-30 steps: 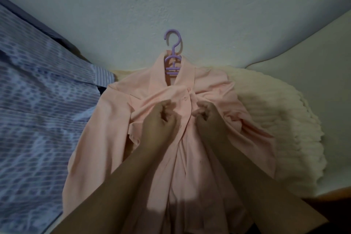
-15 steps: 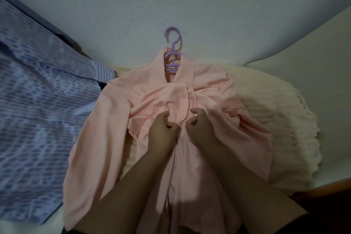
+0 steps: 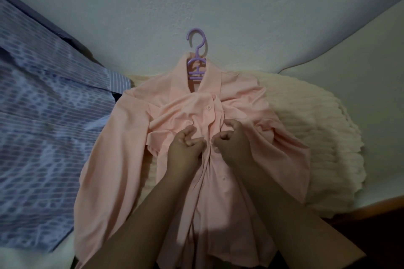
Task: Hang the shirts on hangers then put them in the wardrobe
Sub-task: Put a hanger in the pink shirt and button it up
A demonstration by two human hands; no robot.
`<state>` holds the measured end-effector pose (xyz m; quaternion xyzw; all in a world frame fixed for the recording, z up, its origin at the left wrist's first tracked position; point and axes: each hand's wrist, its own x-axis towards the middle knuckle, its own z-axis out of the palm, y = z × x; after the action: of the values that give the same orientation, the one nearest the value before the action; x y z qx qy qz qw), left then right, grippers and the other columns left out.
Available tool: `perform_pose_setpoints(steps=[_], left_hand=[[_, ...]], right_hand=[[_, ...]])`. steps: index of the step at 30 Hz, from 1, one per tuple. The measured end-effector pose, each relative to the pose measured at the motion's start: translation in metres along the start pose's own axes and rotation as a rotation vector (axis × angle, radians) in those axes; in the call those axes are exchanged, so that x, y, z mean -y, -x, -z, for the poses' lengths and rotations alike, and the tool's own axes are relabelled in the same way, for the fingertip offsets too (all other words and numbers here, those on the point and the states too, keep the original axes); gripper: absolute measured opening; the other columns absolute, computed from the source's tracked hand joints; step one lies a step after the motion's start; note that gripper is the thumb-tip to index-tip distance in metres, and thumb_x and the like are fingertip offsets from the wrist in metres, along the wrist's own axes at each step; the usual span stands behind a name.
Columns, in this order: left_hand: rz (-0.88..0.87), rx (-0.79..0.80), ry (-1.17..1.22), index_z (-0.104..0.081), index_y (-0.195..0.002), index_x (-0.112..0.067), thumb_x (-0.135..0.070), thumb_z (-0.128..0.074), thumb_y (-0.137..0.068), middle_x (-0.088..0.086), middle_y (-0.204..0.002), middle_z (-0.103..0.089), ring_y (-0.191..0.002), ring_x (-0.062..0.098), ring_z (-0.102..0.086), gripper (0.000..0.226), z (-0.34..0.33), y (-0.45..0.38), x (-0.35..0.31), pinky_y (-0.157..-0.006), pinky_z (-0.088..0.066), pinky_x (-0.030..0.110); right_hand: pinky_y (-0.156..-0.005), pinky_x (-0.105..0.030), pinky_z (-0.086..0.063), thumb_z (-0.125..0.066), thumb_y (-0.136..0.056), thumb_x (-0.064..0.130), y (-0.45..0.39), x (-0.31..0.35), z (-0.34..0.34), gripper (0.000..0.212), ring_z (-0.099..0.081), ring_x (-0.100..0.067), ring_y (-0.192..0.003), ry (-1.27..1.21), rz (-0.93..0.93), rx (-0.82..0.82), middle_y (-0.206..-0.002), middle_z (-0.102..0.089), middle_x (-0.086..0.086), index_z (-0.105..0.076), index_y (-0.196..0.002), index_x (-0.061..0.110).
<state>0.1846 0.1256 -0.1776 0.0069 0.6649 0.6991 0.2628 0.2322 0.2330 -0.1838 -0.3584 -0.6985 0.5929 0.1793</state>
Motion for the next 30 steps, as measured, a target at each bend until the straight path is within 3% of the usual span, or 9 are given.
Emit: perform_pose_setpoints(steps=[7, 14, 16, 20, 24, 27, 30], left_hand=[[-0.021, 0.003, -0.043, -0.057, -0.119, -0.005, 0.008, -0.056, -0.088, 0.013, -0.078, -0.055, -0.055, 0.007, -0.048, 0.034, 0.002, 0.001, -0.004, -0.053, -0.045, 0.013], [0.059, 0.037, -0.037, -0.065, -0.102, -0.016, 0.003, -0.059, -0.088, 0.010, -0.081, -0.067, -0.069, 0.022, -0.055, 0.025, 0.004, 0.000, 0.000, -0.058, -0.047, 0.023], [0.059, 0.026, -0.032, -0.065, -0.099, -0.018, 0.002, -0.060, -0.087, 0.007, -0.078, -0.067, -0.065, 0.018, -0.054, 0.024, 0.005, -0.001, 0.002, -0.056, -0.046, 0.022], [0.074, 0.032, 0.015, -0.064, -0.104, -0.011, 0.000, -0.058, -0.090, 0.005, -0.071, -0.064, -0.055, 0.010, -0.055, 0.019, 0.004, -0.002, 0.002, -0.055, -0.048, 0.019], [0.082, 0.042, 0.048, -0.061, -0.110, -0.004, -0.009, -0.050, -0.098, 0.010, -0.079, -0.065, -0.070, 0.018, -0.061, 0.017, 0.002, -0.006, 0.004, -0.067, -0.056, 0.026], [0.065, 0.070, 0.012, -0.058, -0.111, -0.005, -0.006, -0.048, -0.098, 0.009, -0.078, -0.065, -0.065, 0.015, -0.063, 0.017, 0.002, -0.007, 0.004, -0.065, -0.056, 0.025], [0.035, 0.075, -0.003, -0.056, -0.107, -0.008, -0.001, -0.054, -0.094, 0.008, -0.074, -0.065, -0.057, 0.010, -0.063, 0.015, 0.002, -0.006, 0.003, -0.060, -0.055, 0.022]], right_hand=[[-0.076, -0.045, -0.055, -0.056, -0.079, -0.006, 0.003, 0.005, -0.002, 0.047, -0.063, -0.026, -0.078, -0.039, 0.016, 0.026, -0.096, -0.065, -0.015, -0.048, -0.121, 0.013], [-0.071, -0.030, -0.054, -0.056, -0.083, -0.009, 0.006, 0.003, -0.002, 0.036, -0.061, -0.011, -0.068, -0.096, 0.004, 0.073, -0.076, -0.063, -0.004, -0.048, -0.110, 0.014], [-0.072, -0.029, -0.053, -0.055, -0.084, -0.009, 0.006, 0.001, -0.003, 0.033, -0.061, -0.009, -0.066, -0.076, 0.010, 0.065, -0.072, -0.062, -0.002, -0.050, -0.109, 0.011], [-0.075, -0.034, -0.054, -0.054, -0.083, -0.008, 0.005, -0.003, -0.003, 0.032, -0.063, -0.013, -0.070, -0.076, 0.003, 0.041, -0.075, -0.063, -0.005, -0.051, -0.109, 0.010], [-0.078, -0.033, -0.054, -0.056, -0.083, -0.007, 0.004, -0.003, -0.003, 0.030, -0.064, -0.015, -0.072, -0.068, 0.018, 0.042, -0.077, -0.066, -0.006, -0.052, -0.106, 0.013], [-0.076, -0.029, -0.055, -0.058, -0.082, -0.005, 0.005, -0.006, -0.002, 0.029, -0.065, -0.015, -0.074, -0.037, 0.030, 0.040, -0.078, -0.066, -0.004, -0.053, -0.103, 0.016], [-0.067, -0.017, -0.049, -0.059, -0.081, -0.003, 0.005, -0.008, -0.004, 0.028, -0.065, -0.020, -0.076, -0.002, 0.049, -0.021, -0.084, -0.066, -0.011, -0.053, -0.098, 0.018]])
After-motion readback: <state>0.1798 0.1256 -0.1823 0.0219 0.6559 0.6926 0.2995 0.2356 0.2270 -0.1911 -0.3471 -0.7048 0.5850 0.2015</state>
